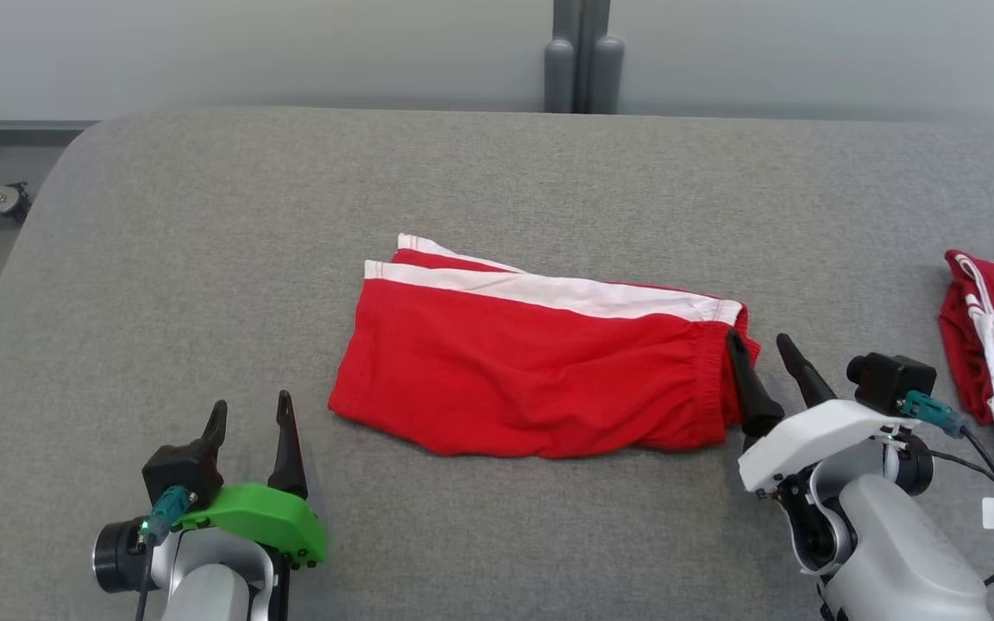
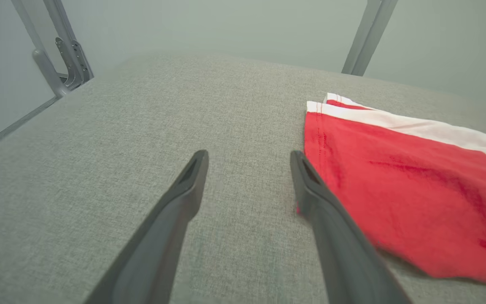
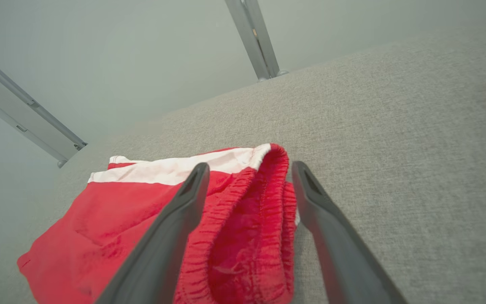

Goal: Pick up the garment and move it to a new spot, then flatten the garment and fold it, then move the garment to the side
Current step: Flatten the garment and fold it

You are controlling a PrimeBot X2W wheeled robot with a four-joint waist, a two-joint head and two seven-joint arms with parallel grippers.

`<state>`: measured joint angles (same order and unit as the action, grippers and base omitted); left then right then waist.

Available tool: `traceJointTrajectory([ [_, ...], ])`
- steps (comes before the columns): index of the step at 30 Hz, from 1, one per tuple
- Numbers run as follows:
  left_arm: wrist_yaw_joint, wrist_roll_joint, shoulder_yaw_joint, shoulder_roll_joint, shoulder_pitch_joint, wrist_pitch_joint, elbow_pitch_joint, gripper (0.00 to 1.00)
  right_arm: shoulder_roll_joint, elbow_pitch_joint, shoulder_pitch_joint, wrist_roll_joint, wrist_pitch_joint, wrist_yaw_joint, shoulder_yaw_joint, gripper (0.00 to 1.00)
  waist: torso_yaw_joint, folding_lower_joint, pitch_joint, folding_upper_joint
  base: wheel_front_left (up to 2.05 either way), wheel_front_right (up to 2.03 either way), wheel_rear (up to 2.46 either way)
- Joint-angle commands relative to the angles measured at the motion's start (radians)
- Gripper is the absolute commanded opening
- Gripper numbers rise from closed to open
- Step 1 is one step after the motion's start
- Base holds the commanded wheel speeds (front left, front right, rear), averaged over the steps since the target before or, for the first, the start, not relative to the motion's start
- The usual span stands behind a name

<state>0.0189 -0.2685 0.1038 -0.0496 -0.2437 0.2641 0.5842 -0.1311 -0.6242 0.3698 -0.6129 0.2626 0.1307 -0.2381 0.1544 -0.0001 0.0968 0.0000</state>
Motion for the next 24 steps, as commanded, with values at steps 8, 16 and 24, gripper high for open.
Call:
traceJointTrajectory([
  [8, 0.003, -0.002, -0.011, -0.003, 0.017, -0.001, -0.016, 1.0, 0.038, -0.175, 0.028, 0.109, 0.003, 0.0, 0.11, 1.0, 0.095, 0.0001, 0.031, 0.0, 0.0, 0.0, 0.0],
  [16, 0.01, -0.019, -0.006, -0.003, 0.013, -0.001, -0.016, 1.0, 0.061, -0.241, -0.011, 0.147, 0.0, -0.001, 0.195, 1.0, 0.087, 0.0001, 0.042, 0.0, 0.0, 0.0, 0.0],
  [24, 0.004, -0.031, 0.015, -0.003, 0.003, -0.001, -0.011, 1.0, 0.087, -0.271, 0.017, 0.018, -0.005, 0.0, 0.049, 0.0, 0.087, 0.0001, 0.042, 0.0, 0.0, 0.0, 0.0],
])
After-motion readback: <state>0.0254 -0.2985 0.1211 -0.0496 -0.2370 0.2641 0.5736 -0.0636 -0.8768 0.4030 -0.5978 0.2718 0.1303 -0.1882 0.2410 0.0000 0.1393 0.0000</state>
